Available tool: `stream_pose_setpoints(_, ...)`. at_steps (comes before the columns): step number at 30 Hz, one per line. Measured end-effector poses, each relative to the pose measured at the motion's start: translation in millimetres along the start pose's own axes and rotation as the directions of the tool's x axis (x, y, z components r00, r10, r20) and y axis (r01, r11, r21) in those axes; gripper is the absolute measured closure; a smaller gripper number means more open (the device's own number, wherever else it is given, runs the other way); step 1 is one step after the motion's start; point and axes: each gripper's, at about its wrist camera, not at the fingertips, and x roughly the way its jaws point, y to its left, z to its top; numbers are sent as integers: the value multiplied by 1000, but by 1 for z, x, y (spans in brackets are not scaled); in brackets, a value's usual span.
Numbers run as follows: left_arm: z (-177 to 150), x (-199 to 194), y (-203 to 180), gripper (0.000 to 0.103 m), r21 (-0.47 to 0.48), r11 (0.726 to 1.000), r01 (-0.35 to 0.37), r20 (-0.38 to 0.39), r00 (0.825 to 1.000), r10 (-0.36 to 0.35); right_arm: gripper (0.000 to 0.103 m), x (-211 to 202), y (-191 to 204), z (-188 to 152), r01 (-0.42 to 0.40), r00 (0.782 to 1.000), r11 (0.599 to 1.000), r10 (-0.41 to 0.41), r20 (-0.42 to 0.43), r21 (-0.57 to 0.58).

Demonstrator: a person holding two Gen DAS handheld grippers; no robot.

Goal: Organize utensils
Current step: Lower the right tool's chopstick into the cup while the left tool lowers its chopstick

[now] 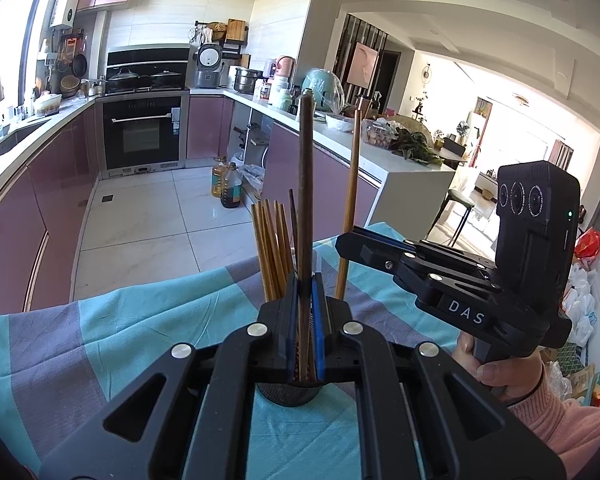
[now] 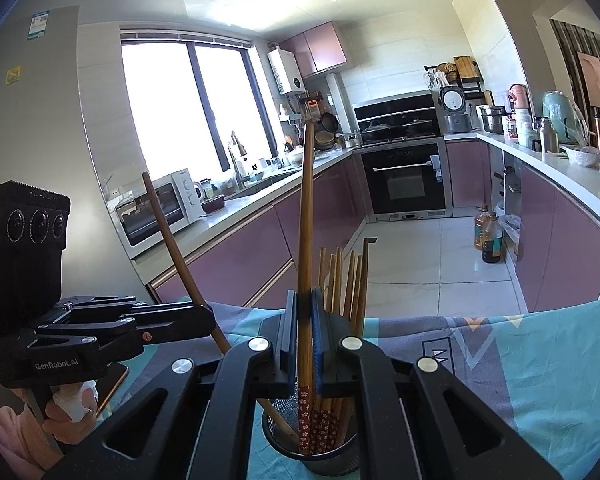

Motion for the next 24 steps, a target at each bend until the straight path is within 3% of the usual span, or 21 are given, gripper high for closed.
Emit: stream_pose_setpoints(24, 3, 28, -4, 96, 11, 999, -35, -56, 998, 35, 97, 7, -4, -7, 8, 1000, 1000, -7, -15, 13)
